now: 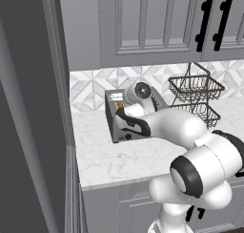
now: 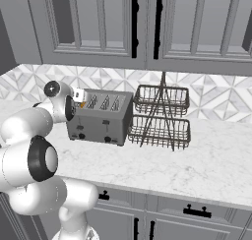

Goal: Start the toaster. Once the lever pops up, take the bread to the plate on the dining counter.

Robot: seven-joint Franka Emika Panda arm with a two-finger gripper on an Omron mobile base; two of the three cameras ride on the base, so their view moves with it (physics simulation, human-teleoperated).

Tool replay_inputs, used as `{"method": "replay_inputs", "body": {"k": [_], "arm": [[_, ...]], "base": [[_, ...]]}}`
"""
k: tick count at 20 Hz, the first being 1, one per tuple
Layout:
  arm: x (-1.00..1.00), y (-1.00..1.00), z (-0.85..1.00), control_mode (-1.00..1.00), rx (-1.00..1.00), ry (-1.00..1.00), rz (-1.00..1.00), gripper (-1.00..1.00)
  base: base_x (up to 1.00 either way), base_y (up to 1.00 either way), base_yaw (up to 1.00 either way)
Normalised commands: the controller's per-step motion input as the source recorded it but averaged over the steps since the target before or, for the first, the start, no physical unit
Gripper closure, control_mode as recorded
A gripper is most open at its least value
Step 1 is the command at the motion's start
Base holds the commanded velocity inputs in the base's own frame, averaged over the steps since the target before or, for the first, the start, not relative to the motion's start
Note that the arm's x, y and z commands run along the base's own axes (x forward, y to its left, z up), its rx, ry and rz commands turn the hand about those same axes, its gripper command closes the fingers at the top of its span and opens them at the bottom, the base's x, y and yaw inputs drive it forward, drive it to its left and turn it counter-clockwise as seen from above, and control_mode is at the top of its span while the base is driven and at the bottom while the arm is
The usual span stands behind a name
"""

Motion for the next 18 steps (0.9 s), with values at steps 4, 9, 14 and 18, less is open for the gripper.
{"method": "replay_inputs", "body": {"k": [4, 9, 14, 18], "arm": [[0.00, 0.00, 0.00, -1.00, 0.00, 0.00, 0.00, -1.00], [0.00, 0.00, 0.00, -1.00, 0.00, 0.00, 0.00, -1.00], [0.00, 0.00, 0.00, -1.00, 0.00, 0.00, 0.00, -1.00], [0.00, 0.00, 0.00, -1.00, 0.00, 0.00, 0.00, -1.00]], "base": [[0.00, 0.00, 0.00], [0.00, 0.00, 0.00], [0.00, 0.00, 0.00], [0.00, 0.00, 0.00]]}}
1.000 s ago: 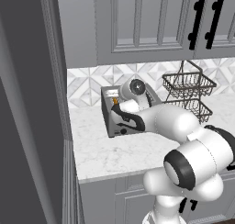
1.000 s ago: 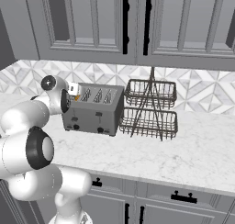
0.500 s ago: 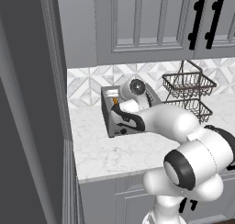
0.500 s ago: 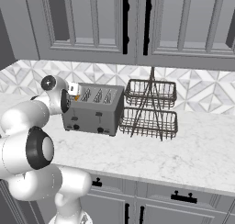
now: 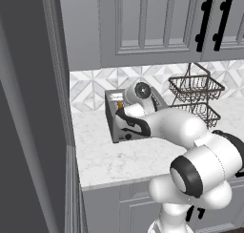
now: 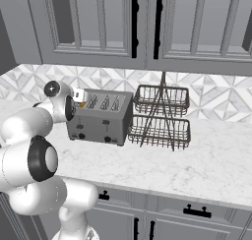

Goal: Start the toaster. Once the lever pops up, take the bread to the plate on the dining counter.

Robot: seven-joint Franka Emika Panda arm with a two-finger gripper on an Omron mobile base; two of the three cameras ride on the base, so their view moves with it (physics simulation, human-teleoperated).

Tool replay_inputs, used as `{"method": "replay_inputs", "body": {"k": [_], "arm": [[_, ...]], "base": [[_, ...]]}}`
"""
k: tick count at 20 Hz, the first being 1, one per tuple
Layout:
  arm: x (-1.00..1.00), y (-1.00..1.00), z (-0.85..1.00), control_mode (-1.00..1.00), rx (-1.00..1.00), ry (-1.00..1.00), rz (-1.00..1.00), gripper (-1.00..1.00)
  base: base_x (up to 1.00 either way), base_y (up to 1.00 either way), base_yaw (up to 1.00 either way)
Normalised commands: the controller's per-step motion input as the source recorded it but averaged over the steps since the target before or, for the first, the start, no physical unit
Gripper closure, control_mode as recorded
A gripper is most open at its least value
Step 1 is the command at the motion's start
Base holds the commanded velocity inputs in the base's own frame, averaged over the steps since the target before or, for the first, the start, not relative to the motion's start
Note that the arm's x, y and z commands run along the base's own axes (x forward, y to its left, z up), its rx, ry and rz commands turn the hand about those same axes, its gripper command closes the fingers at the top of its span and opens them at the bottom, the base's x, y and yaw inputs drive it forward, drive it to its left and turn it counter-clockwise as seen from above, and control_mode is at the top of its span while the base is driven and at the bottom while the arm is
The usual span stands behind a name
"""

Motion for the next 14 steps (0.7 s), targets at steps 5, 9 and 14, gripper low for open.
{"method": "replay_inputs", "body": {"k": [5, 9, 14], "arm": [[0.00, 0.00, 0.00, -1.00, 0.00, 0.00, 0.00, -1.00], [0.00, 0.00, 0.00, -1.00, 0.00, 0.00, 0.00, -1.00], [0.00, 0.00, 0.00, -1.00, 0.00, 0.00, 0.00, -1.00]], "base": [[0.00, 0.00, 0.00], [0.00, 0.00, 0.00], [0.00, 0.00, 0.00]]}}
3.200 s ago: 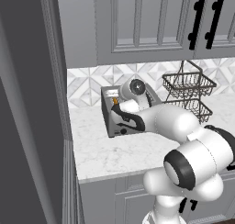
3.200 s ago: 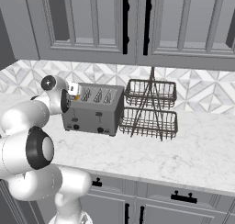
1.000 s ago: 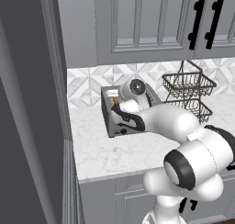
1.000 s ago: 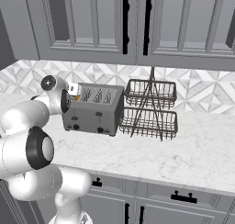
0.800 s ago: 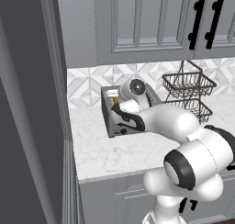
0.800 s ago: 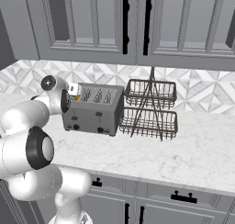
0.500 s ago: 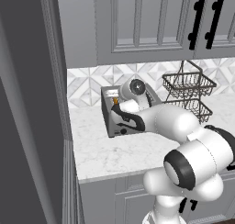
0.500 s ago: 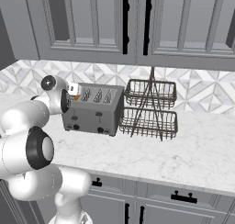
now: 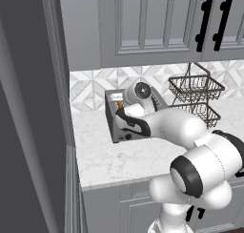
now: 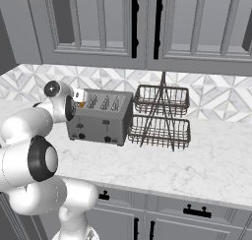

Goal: Start the toaster. Once the lever pops up, take the bread to the plate on the dining counter.

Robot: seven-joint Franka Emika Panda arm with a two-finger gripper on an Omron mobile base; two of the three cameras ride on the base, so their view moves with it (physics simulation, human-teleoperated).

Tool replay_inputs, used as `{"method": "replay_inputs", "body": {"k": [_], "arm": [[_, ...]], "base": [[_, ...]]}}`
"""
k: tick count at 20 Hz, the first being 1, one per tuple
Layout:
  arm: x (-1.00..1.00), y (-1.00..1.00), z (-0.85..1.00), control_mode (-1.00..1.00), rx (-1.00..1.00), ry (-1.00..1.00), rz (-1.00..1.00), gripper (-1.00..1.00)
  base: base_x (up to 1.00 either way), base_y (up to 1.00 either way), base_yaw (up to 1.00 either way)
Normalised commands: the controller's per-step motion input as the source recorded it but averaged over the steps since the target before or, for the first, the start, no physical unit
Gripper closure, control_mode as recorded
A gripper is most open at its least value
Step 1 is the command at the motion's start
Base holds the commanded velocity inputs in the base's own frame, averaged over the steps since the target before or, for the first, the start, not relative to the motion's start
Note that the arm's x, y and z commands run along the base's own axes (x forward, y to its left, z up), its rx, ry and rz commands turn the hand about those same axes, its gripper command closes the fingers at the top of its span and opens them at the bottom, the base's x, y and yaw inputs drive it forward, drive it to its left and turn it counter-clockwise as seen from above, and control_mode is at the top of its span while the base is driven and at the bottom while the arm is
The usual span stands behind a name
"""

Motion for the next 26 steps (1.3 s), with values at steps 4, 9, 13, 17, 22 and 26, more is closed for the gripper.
{"method": "replay_inputs", "body": {"k": [4, 9, 13, 17, 22, 26], "arm": [[0.00, 0.00, 0.00, -1.00, 0.00, 0.00, 0.00, -1.00], [0.00, 0.00, 0.00, -1.00, 0.00, 0.00, 0.00, -1.00], [0.00, 0.00, 0.00, -1.00, 0.00, 0.00, 0.00, -1.00], [0.00, 0.00, 0.00, -1.00, 0.00, 0.00, 0.00, -1.00], [0.00, 0.00, 0.00, -1.00, 0.00, 0.00, 0.00, -1.00], [0.00, 0.00, 0.00, -1.00, 0.00, 0.00, 0.00, -1.00]], "base": [[0.00, 0.00, 0.00], [0.00, 0.00, 0.00], [0.00, 0.00, 0.00], [0.00, 0.00, 0.00], [0.00, 0.00, 0.00], [0.00, 0.00, 0.00]]}}
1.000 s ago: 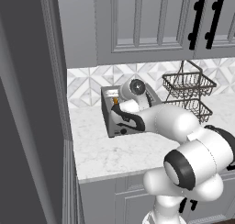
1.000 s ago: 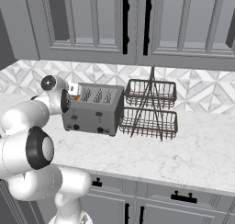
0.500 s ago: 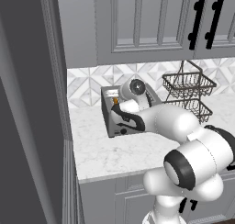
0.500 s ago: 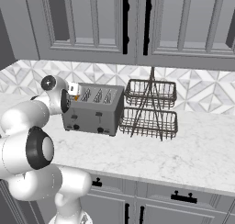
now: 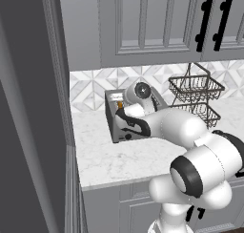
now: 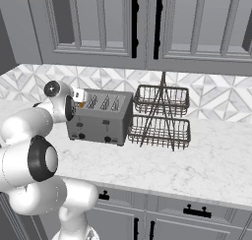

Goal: Start the toaster. Once the lever pops up, take the bread to the plate on the dining counter.

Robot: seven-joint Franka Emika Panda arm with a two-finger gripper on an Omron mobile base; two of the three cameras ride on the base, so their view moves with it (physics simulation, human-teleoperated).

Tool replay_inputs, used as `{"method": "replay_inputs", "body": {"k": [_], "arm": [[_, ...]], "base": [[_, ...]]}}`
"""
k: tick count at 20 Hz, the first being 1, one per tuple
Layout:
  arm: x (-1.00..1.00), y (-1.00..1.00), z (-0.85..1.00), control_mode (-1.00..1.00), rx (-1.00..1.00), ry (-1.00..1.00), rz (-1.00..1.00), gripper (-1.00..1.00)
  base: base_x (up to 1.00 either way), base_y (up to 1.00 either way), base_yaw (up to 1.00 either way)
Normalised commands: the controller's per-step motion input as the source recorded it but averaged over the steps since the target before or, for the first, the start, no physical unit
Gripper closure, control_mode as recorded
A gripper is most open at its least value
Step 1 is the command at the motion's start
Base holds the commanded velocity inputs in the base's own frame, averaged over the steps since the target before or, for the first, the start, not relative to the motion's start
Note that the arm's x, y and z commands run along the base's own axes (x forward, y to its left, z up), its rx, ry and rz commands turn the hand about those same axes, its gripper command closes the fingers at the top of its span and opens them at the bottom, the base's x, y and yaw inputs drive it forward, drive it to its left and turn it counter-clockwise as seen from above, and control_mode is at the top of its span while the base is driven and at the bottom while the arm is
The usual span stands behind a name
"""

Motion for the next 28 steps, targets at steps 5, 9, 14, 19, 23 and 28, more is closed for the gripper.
{"method": "replay_inputs", "body": {"k": [5, 9, 14, 19, 23, 28], "arm": [[0.00, 0.00, 0.00, -1.00, 0.00, 0.00, 0.00, -1.00], [0.00, 0.00, 0.00, -1.00, 0.00, 0.00, 0.00, -1.00], [0.00, 0.00, 0.00, -1.00, 0.00, 0.00, 0.00, -1.00], [0.00, 0.00, 0.00, -1.00, 0.00, 0.00, 0.00, -1.00], [0.00, 0.00, 0.00, -1.00, 0.00, 0.00, 0.00, -1.00], [0.00, 0.00, 0.00, -1.00, 0.00, 0.00, 0.00, -1.00]], "base": [[0.00, 0.00, 0.00], [0.00, 0.00, 0.00], [0.00, 0.00, 0.00], [0.00, 0.00, 0.00], [0.00, 0.00, 0.00], [0.00, 0.00, 0.00]]}}
